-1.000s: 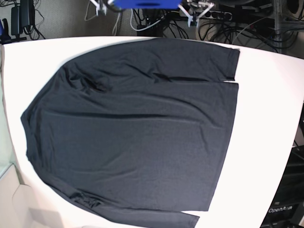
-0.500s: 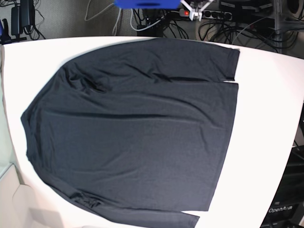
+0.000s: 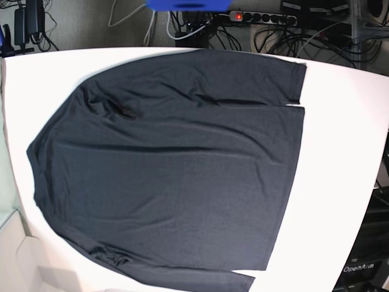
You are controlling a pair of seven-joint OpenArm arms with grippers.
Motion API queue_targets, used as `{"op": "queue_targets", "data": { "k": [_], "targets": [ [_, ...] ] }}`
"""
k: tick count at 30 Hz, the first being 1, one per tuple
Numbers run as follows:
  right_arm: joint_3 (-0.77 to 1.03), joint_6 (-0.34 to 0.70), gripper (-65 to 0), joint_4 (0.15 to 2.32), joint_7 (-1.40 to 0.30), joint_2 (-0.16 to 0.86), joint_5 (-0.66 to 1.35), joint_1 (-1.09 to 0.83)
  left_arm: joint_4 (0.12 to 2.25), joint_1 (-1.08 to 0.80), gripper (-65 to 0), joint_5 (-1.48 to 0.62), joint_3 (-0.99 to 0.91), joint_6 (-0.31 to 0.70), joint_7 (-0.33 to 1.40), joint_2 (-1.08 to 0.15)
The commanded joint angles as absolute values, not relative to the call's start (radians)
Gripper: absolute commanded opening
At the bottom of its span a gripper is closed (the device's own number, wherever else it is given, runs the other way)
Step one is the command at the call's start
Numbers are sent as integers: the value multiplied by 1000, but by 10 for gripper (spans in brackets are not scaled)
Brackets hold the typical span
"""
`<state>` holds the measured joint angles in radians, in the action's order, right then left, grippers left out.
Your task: Fold the T-shirt properly
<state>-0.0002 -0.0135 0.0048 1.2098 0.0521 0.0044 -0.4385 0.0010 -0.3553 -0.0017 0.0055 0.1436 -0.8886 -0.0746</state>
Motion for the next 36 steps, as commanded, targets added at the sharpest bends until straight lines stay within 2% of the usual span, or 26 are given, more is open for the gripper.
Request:
{"op": "queue_targets", "data": {
  "k": [1,5,9,12,18,22,25,28,33,36],
  "targets": [
    [2,-8,-650,0,1267,62,5,-478,0,-387,-650,-4,4,147,-935,-79],
    [-4,-84,-650,1,1383,84,4,-544,0,-455,-650,-7,1,147,-1099,-79],
    [-4,-110,-650,15,1382,110,4,-576,0,-542,-650,-18,-1,140,-1291,-79],
    [-5,-110,-650,134,1382,117,4,-657,38,-613,-650,-65,-1,147,-1313,-74],
    [4,-111,-650,648,1343,119,4,-918,309,-748,-648,-104,1,147,-1310,-79],
    [41,-108,-650,1119,1122,114,2,-1110,661,-923,-646,-124,1,139,-1293,-79],
    [47,-108,-650,1443,915,114,2,-1193,1032,-1073,-646,-120,-1,137,-1139,-107],
    [47,-108,-650,1641,759,117,2,-1211,1343,-1159,-646,-122,-4,136,-921,-137],
    [31,-105,-650,1805,495,119,1,-1153,1676,-1165,-647,-122,-117,136,-535,-94],
    [38,-42,-650,1839,334,114,1,-1072,1816,-1096,-646,-113,-200,136,-292,-35]
  ]
}}
